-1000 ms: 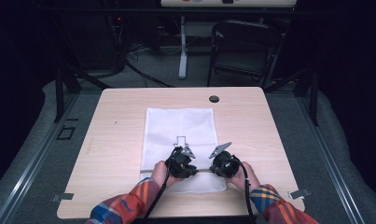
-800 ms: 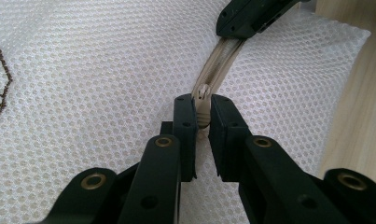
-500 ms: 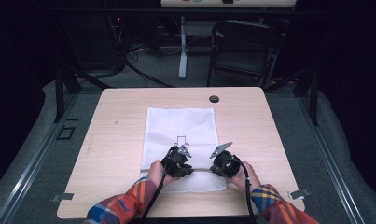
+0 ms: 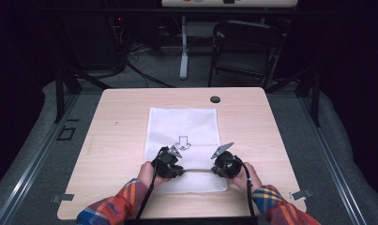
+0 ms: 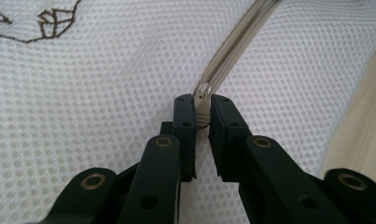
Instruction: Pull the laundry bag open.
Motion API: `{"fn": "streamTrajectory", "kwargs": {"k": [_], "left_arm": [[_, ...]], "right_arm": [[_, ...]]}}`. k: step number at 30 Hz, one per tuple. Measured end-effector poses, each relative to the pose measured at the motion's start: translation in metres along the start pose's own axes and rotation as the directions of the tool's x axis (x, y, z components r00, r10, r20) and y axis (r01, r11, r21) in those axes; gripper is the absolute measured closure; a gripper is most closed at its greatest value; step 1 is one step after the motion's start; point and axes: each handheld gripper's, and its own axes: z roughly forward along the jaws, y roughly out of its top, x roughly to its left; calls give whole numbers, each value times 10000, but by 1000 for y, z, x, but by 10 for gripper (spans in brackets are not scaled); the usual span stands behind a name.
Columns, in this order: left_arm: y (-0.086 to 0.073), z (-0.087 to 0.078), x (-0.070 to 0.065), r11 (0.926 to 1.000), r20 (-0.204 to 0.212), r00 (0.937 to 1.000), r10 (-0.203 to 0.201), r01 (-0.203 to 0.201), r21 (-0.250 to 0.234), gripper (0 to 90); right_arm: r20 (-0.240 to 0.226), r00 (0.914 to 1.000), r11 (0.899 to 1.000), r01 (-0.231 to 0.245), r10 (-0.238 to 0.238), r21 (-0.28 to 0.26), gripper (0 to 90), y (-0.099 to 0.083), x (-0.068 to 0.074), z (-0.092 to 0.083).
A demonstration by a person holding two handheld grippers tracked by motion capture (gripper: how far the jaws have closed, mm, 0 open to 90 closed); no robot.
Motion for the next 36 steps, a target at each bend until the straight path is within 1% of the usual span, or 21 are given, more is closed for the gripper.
{"fn": "streamTrajectory", "kwargs": {"k": [1,4,5,6,10,14,17,18,19,22,27,29,30,31,33,35,36], "left_arm": [[-1,-1,1,10000,38,10000,11,-11,41,808],[-4,-4,4,10000,-32,10000,-17,17,53,808],[-5,-5,4,9999,-19,9999,-128,128,5,808],[-6,-6,5,9999,-44,9999,-116,116,17,807],[-10,-9,8,9999,-124,9998,-155,156,66,808],[-13,-13,10,9997,-153,9996,-231,232,38,807],[-15,-17,12,9995,-253,9992,-302,303,31,807],[-17,-18,13,9995,-259,9992,-292,294,64,807],[-18,-19,14,9992,-228,9990,-391,391,9,807],[-21,-22,16,9990,-269,9986,-454,455,30,807],[-26,-27,19,9987,-403,9979,-509,512,68,808],[-28,-30,21,9988,-603,9970,-483,487,43,808],[-30,-31,22,9982,-615,9963,-594,596,21,808],[-31,-32,23,9982,-635,9962,-598,600,20,807],[-33,-35,25,9975,-690,9951,-707,709,5,808],[-36,-36,27,9970,-758,9941,-776,777,-19,808],[-37,-37,27,9971,-762,9942,-755,760,38,807]], "right_arm": [[-1,10000,10000,-7,7,-2,900,0,0,0],[-10,10000,10000,-23,23,-16,900,0,0,0],[-9,10000,10000,-9,9,-5,900,0,0,0],[29,10000,9999,52,-53,87,900,0,0,-1],[-5,10000,10000,3,-3,1,900,0,0,0],[59,9999,9999,84,-85,110,900,1,0,-1],[13,10000,10000,34,-35,64,900,0,0,0],[6,10000,10000,35,-35,58,900,0,0,0],[9,10000,10000,22,-21,-33,900,0,0,0],[-13,10000,10000,-11,11,-24,900,0,-1,0],[-8,10000,10000,-26,26,-26,900,0,-1,0],[3,10000,10000,-29,29,-24,900,0,0,0],[8,10000,10000,-31,31,-25,900,0,0,0],[39,10000,10000,-27,27,65,900,0,0,-1],[12,10000,10000,-79,79,30,900,0,-1,0],[8,10000,9999,-34,34,136,900,0,-1,-1],[10,10000,9999,-34,34,140,900,0,-1,-1]]}}
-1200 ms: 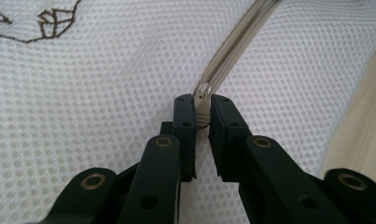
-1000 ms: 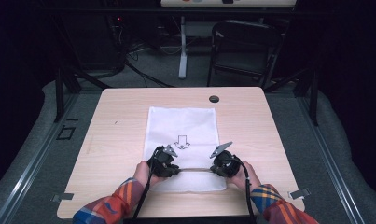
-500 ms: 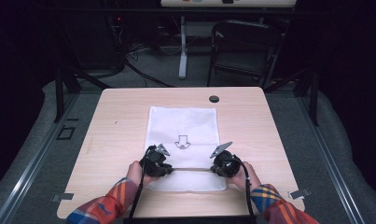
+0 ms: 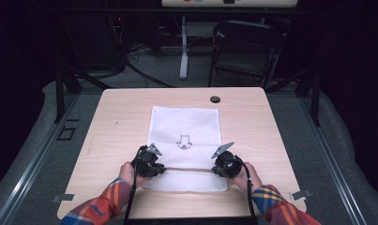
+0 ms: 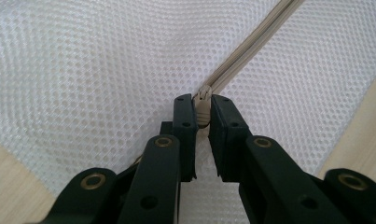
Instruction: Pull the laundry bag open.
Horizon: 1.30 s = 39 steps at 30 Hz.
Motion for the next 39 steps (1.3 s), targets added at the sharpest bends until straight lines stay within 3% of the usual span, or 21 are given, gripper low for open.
{"fn": "streamTrajectory", "kwargs": {"k": [26,32,37,39], "left_arm": [[-29,-27,21,9969,-688,9946,-782,781,-31,807],[-37,-34,28,9933,-866,9895,-1157,1154,-88,808],[-44,-39,32,9896,-1288,9814,-1423,1436,5,808],[-48,-42,36,9857,-1142,9791,-1681,1682,-96,808]], "right_arm": [[31,10000,10000,13,-13,17,900,0,0,0],[31,10000,10000,-32,32,-55,900,0,0,0],[21,10000,10000,-19,19,-60,900,0,1,0],[25,10000,10000,-14,14,-52,900,0,1,0]]}}
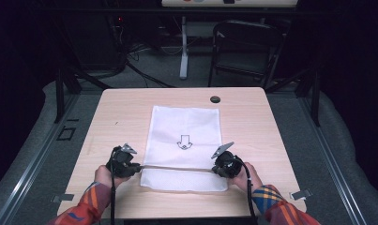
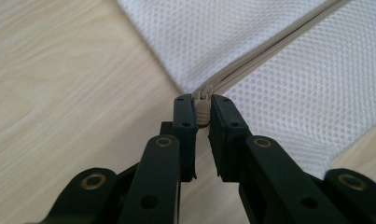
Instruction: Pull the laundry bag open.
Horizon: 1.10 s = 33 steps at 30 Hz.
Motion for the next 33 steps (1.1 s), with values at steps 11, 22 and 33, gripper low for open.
{"fn": "streamTrajectory", "kwargs": {"k": [11,22,33], "left_arm": [[0,1,-1,10000,-39,10000,33,-32,51,806],[4,-2,-2,9998,140,9998,-125,128,-173,392],[-4,-19,6,9965,-420,9968,-674,651,-531,154]], "right_arm": [[4,10000,10000,24,-24,13,900,0,-1,0],[319,9990,9990,316,-307,-305,591,6,6,-8],[628,9944,9964,-841,846,-97,127,-6,-11,-38]]}}
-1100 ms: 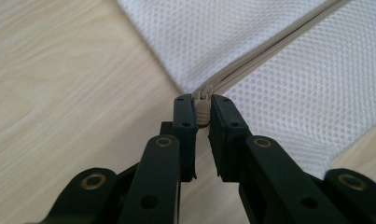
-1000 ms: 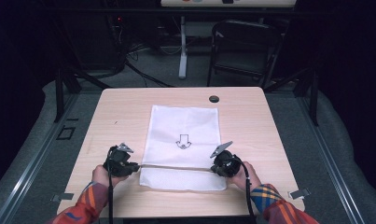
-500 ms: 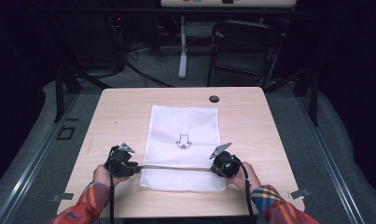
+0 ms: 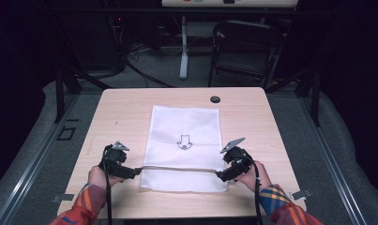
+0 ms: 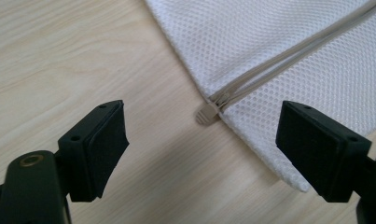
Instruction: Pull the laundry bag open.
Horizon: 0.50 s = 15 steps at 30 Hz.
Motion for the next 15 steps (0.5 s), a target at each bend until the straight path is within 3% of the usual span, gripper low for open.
{"fn": "streamTrajectory", "kwargs": {"k": [4,10,15], "left_arm": [[-5,-5,6,9991,276,9988,-415,417,-62,140],[-10,-7,15,9983,23,9983,-584,584,40,107],[-12,-5,22,9980,-307,9980,-559,567,281,76]], "right_arm": [[185,9994,9995,-290,289,81,82,-8,-9,-12],[306,9953,9957,-924,924,-6,48,-27,-23,-23],[546,9935,9942,-1016,996,350,1,-42,-32,-24]]}}
